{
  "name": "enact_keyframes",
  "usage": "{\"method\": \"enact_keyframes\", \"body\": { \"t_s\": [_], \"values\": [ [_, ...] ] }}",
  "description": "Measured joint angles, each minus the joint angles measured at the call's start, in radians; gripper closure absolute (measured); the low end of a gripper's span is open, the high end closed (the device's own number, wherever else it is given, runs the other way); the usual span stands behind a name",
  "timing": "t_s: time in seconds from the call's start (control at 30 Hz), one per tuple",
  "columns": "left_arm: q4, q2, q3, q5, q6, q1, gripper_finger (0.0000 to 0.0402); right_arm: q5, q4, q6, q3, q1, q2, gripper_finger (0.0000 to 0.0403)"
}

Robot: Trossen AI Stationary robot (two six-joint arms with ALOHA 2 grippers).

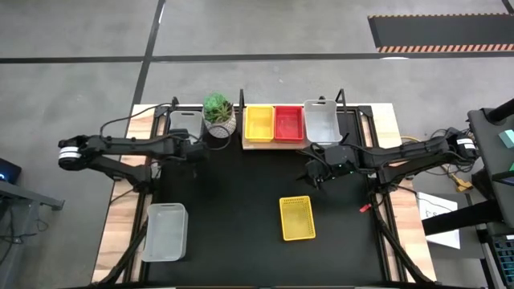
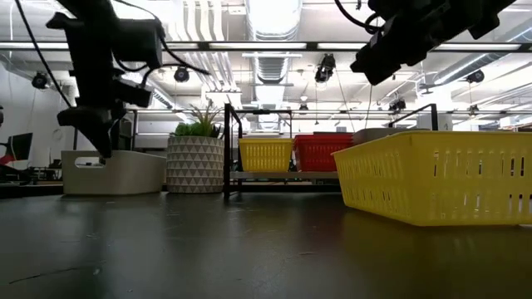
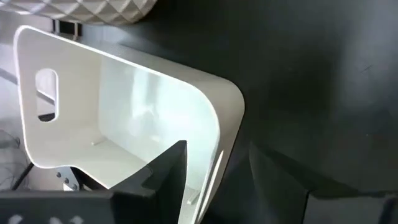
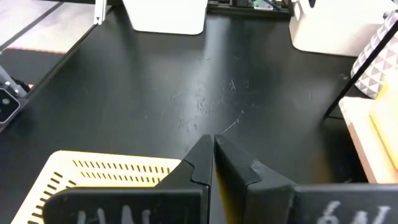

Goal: Stack baskets on shelf by color
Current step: Stack the top gray bin on top of gray bin on the shelf

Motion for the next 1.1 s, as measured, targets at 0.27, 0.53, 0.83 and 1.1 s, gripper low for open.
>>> {"method": "enact_keyframes", "body": {
  "t_s": [0.27, 0.53, 0.83, 1.1],
  "values": [
    [0.024, 0.084, 0.002, 0.02, 0.024, 0.003, 0.0242, 0.001, -0.001, 0.012, -0.012, 0.002, 0.0, 0.0394],
    [0.027, 0.105, 0.007, 0.063, 0.025, 0.002, 0.0307, 0.001, -0.009, 0.012, -0.013, 0.005, 0.0, 0.0394],
    [0.031, 0.104, 0.058, 0.273, 0.006, 0.002, 0.0396, 0.001, -0.022, 0.019, -0.013, 0.007, 0.0, 0.0394],
    [0.035, 0.105, 0.128, 0.435, -0.078, -0.028, 0.0389, 0.0, -0.028, 0.024, -0.013, 0.009, 0.0, 0.0394]
  ]
}}
